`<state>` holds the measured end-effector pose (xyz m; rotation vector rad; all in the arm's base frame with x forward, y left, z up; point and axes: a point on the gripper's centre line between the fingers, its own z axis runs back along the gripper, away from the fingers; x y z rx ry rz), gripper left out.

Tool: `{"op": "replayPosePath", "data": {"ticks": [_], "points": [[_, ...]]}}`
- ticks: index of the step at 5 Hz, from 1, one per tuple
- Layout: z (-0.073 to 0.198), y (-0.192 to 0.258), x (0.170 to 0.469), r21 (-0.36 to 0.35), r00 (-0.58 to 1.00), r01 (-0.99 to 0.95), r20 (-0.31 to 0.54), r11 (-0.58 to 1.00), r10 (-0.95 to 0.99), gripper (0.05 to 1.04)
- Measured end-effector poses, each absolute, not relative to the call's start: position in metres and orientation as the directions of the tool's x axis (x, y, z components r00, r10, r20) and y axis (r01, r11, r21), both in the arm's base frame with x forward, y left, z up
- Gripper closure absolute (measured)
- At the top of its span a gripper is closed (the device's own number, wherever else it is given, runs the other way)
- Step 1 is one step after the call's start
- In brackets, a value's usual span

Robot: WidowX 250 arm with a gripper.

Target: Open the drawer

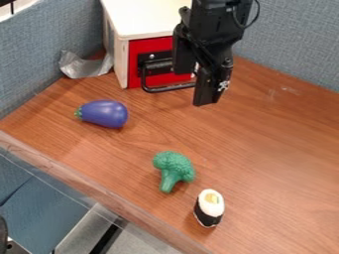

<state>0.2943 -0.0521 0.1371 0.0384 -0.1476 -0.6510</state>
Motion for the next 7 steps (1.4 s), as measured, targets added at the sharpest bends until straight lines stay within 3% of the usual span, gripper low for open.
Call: {"op": "replayPosePath", "data": {"ticks": [1,3,5,7], "points": [[0.128,-0.053,0.292,0.062,0.788,0.604,0.101,0.795,-0.607,0.083],[0.125,-0.037,0.283,0.034,0.724,0.673,0.170,0.738,-0.668,0.083],[0.113,-0.014,0.299,0.062,0.616,0.767,0.206,0.639,-0.760,0.083],[0.092,-0.013,0.321,0.140,0.657,0.715,0.199,0.685,-0.727,0.083]]}}
